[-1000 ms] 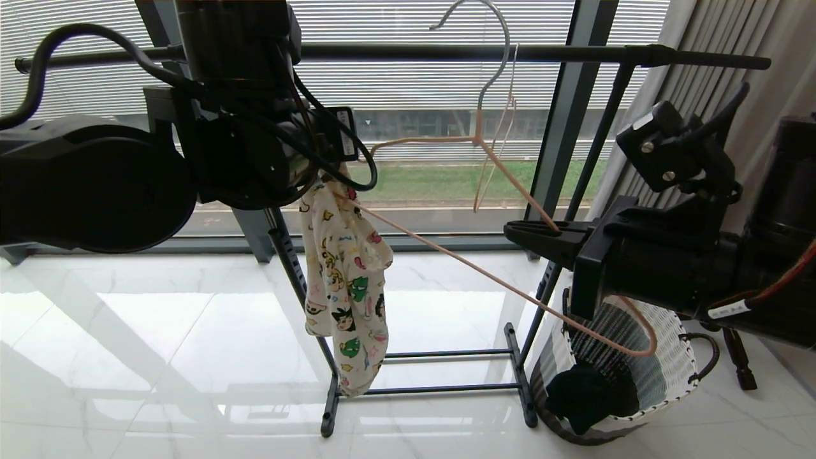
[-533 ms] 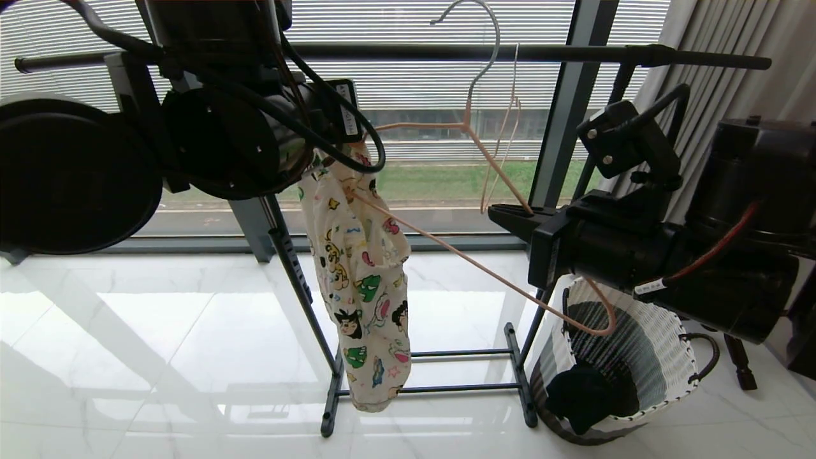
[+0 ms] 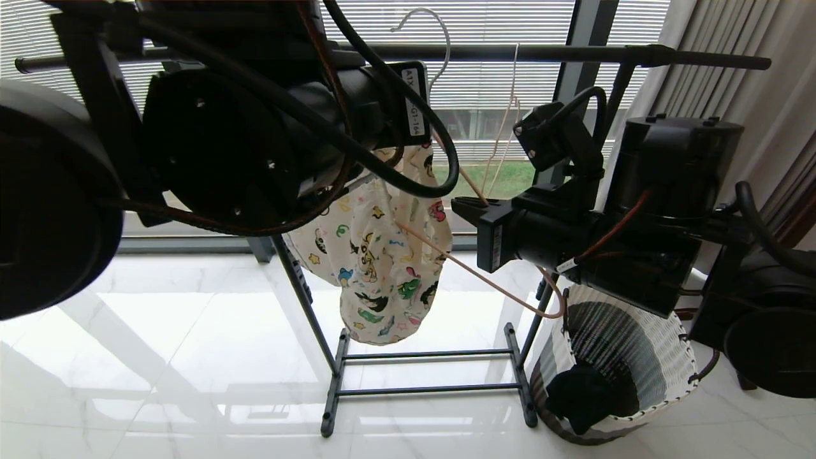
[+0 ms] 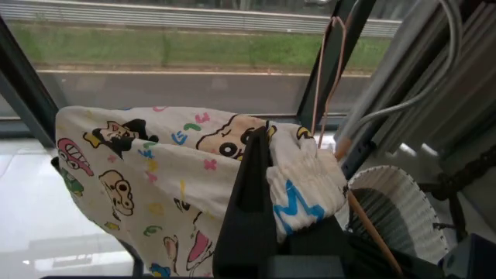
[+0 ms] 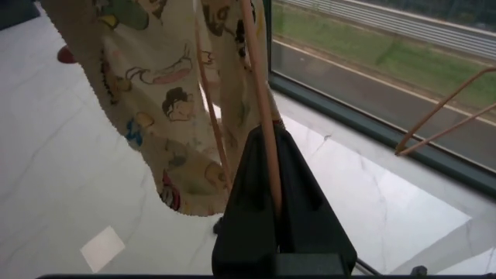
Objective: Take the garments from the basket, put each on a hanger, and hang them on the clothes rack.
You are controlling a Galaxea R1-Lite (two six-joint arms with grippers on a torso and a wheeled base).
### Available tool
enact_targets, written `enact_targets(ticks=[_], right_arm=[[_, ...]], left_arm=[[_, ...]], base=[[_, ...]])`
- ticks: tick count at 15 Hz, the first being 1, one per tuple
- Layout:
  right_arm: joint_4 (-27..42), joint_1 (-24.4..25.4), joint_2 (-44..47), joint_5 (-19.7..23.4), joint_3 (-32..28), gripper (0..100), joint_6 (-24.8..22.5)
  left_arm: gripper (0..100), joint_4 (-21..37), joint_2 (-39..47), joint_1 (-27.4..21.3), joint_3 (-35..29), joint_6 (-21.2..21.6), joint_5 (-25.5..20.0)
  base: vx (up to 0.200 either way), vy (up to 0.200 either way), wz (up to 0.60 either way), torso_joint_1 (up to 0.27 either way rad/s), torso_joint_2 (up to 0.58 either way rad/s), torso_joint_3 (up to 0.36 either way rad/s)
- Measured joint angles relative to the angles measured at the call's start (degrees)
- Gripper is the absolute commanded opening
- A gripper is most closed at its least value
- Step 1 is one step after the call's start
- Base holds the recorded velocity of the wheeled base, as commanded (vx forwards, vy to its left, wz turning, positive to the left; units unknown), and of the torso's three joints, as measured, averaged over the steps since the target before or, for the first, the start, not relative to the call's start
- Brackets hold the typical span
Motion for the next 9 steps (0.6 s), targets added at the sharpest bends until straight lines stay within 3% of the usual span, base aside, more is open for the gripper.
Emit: enact_targets(ticks=[3,4,7,9], right_arm=[[-1.5,-1.2,0.9,-2.7,-0.5,0,-0.6],[-2.6,-1.3,1.0,-3.3,-0.6,0,-1.2],[-4.2,-0.8,1.2,-3.9,-0.7,0,-5.1],[-5.4,0.4,1.4,-4.0,-0.7,0,-7.0]], left_arm=[[0,0.0,-2.0,1.9,1.3,0.2,0.0],[100,0.0,-2.7,2.5,1.5,0.2,0.0],[100,0.0,-4.0,2.1,1.6,0.5,-0.2],[100,-0.1,-4.4,0.1,1.5,2.9,-0.2]], base=[[0.0,0.0,0.0,0.0,0.0,0.0],[0.0,0.0,0.0,0.0,0.0,0.0],[0.0,0.0,0.0,0.0,0.0,0.0],[0.0,0.0,0.0,0.0,0.0,0.0]])
